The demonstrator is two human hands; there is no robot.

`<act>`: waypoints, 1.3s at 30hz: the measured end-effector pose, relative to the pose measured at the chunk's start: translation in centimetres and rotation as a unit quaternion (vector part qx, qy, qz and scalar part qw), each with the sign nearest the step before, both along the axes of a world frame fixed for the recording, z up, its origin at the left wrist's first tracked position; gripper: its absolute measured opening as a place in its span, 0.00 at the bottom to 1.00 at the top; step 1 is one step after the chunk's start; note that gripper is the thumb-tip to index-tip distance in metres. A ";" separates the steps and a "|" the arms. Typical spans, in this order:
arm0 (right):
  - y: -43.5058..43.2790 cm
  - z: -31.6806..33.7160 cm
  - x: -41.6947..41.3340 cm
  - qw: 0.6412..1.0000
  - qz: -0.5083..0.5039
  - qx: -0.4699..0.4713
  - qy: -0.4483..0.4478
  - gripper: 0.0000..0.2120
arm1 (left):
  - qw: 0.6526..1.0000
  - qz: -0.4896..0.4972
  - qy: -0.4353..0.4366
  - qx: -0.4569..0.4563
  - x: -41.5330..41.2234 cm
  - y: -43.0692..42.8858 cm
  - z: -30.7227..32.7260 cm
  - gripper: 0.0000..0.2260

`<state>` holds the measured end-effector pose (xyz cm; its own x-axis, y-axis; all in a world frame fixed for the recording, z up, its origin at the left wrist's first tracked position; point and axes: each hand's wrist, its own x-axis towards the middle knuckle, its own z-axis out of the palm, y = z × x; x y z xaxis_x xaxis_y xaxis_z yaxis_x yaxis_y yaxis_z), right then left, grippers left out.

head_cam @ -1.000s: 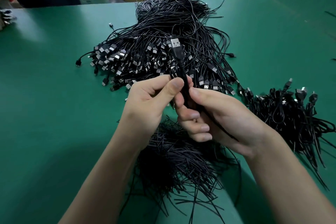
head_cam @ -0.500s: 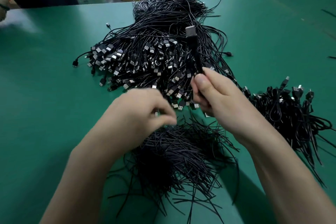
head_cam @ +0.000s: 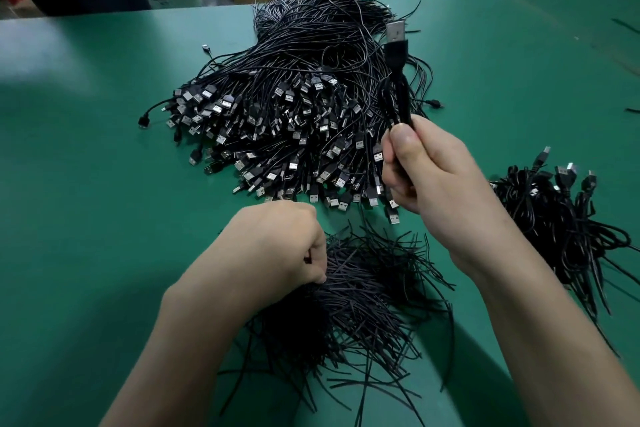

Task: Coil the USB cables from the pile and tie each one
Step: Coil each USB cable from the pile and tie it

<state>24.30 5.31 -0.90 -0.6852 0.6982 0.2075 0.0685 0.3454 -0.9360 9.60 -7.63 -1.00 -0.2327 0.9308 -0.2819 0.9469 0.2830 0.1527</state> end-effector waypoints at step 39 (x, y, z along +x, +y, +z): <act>-1.8 0.6 -0.6 0.997 0.072 -0.009 -0.040 0.17 | 0.714 0.078 -0.607 0.340 -0.6 0.3 -0.1 0.14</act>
<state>23.75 3.48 -0.28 -0.7926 0.5943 0.1364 0.0949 0.3411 -0.9352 8.96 -7.30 -1.06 -0.3160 0.9382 0.1412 -0.0348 -0.1602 0.9865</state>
